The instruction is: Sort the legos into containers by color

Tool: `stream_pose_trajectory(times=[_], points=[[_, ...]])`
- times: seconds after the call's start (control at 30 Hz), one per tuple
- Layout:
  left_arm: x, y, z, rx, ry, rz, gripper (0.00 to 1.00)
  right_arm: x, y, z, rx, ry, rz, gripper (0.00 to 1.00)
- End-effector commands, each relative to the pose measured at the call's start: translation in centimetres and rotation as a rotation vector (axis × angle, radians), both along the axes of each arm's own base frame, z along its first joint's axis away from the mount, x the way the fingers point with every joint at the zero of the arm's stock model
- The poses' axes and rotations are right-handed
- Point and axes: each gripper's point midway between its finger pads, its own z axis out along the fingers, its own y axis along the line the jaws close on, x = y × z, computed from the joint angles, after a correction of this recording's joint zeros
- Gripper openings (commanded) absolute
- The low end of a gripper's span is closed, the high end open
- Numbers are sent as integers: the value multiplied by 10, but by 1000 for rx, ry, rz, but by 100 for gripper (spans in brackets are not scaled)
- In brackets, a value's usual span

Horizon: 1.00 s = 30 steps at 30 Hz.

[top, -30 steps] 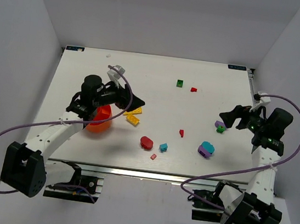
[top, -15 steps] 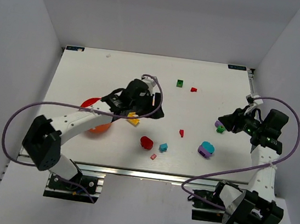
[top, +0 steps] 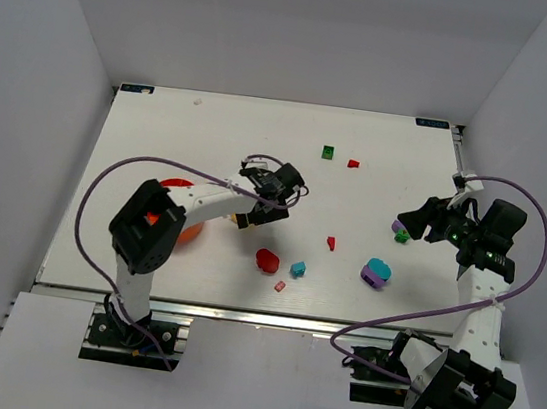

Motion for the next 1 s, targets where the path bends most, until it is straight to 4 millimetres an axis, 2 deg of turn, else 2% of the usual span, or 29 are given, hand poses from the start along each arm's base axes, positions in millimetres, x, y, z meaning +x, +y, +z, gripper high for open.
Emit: stream_pose_trajectory(times=[0.0,0.17,0.3,0.5,0.7,0.77,0.8,0.83,0.9,0.97], points=[[5,12,-2,85,0,150,85,6,-6,18,-27,-62,-18,63],[4,17,-25,122,18,184,85,6,-6,18,-29,-62,-19,63],[8,26,-26,101,-9,208,85,5,-8,19,-30,-65,-26,63],[10,27,-21,99,-30,205,84,5,-10,19,-26,-65,-29,63],[16,11,-1,81,-82,38,81,5,-11,18,-23,-60,-34,63],[16,8,15,64,-117,-58,81,5,-12,18,-22,-61,-38,63],[21,0,23,25,-162,-90,81,5,-12,18,-22,-61,-37,63],[15,6,18,50,-160,-160,82,5,-12,18,-21,-59,-35,63],[15,-6,43,-41,-244,-244,83,5,-12,18,-20,-59,-37,63],[5,-3,41,-28,-253,-356,87,5,-12,18,-16,-57,-37,63]])
